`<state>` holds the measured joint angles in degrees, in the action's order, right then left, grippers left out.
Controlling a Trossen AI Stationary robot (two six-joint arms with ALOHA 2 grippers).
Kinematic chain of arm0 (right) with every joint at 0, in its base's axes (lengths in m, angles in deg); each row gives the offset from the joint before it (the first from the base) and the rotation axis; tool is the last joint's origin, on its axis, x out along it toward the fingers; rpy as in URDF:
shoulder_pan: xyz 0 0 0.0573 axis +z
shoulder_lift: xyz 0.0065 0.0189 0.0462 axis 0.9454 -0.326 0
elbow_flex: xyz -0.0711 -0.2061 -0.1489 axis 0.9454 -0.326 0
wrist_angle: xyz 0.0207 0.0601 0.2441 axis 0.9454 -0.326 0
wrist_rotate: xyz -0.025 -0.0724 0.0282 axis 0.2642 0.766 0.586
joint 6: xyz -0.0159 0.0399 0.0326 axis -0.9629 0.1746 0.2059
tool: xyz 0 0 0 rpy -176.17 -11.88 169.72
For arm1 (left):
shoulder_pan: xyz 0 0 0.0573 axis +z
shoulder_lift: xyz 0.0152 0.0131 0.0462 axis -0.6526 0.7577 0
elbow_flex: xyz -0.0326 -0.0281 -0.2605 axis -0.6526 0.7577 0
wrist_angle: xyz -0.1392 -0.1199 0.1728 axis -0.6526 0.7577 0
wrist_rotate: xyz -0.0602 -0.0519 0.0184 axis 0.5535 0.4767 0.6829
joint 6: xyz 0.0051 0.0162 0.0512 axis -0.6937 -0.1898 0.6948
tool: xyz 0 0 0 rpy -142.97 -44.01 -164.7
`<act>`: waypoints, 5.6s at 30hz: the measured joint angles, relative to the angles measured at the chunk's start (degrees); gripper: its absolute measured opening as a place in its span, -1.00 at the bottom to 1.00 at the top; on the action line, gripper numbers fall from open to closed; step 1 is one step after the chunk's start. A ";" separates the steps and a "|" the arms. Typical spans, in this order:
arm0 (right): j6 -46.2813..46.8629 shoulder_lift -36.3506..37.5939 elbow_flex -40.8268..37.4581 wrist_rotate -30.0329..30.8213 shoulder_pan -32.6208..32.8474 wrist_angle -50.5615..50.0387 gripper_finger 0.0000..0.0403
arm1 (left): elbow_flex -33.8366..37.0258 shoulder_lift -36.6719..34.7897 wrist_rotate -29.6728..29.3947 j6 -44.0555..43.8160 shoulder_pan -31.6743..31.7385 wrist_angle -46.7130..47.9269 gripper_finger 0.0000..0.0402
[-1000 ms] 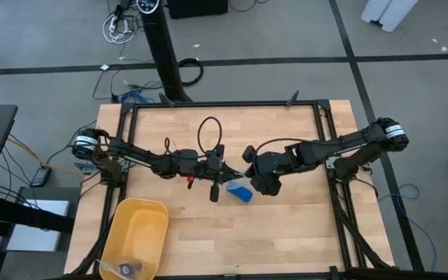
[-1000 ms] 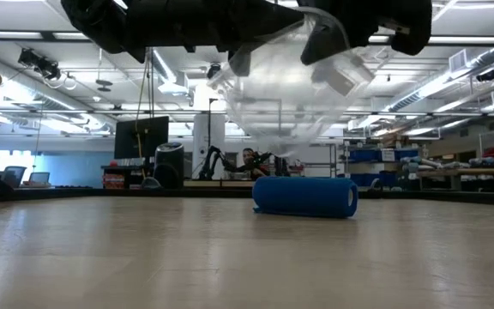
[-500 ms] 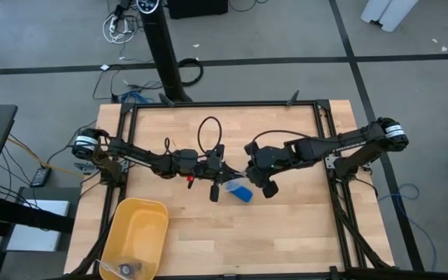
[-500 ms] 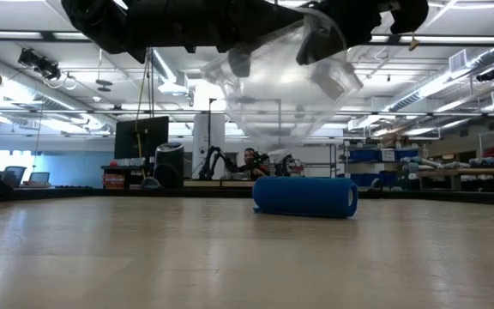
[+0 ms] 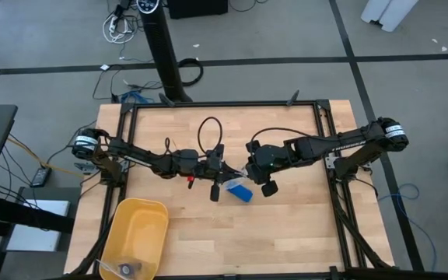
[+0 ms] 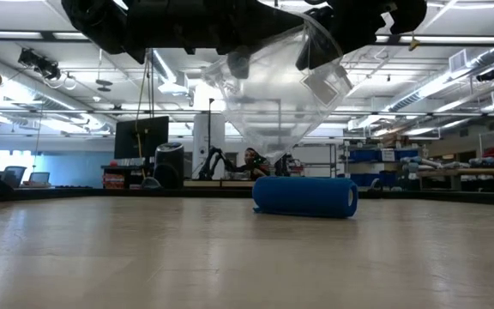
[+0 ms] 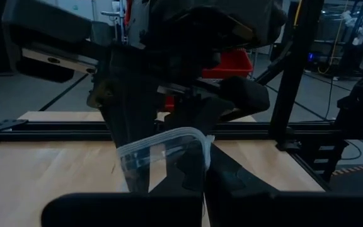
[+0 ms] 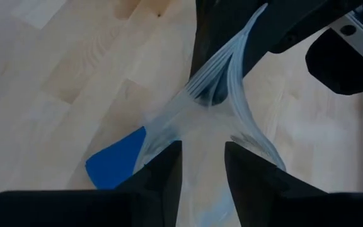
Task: Roll bandage
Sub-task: Open the zip bag
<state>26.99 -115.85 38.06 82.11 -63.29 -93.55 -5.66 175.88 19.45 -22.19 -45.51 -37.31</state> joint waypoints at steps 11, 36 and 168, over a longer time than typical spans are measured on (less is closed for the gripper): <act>3.67 3.67 0.00 6.63 3.11 -3.82 -0.37 | 0.02 0.00 -3.50 0.06 0.37 5.80 -0.99; 15.34 31.88 -41.20 8.06 4.70 47.12 -0.37 | 14.49 -9.85 -4.50 1.92 1.62 -9.30 -0.98; 10.80 22.88 -38.73 21.81 10.97 59.28 -1.00 | 14.62 -20.81 -24.57 10.47 -9.22 7.85 -0.41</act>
<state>37.79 -92.97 -0.67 103.92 -52.32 -34.28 8.96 155.07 -5.12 -11.72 -54.74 -29.46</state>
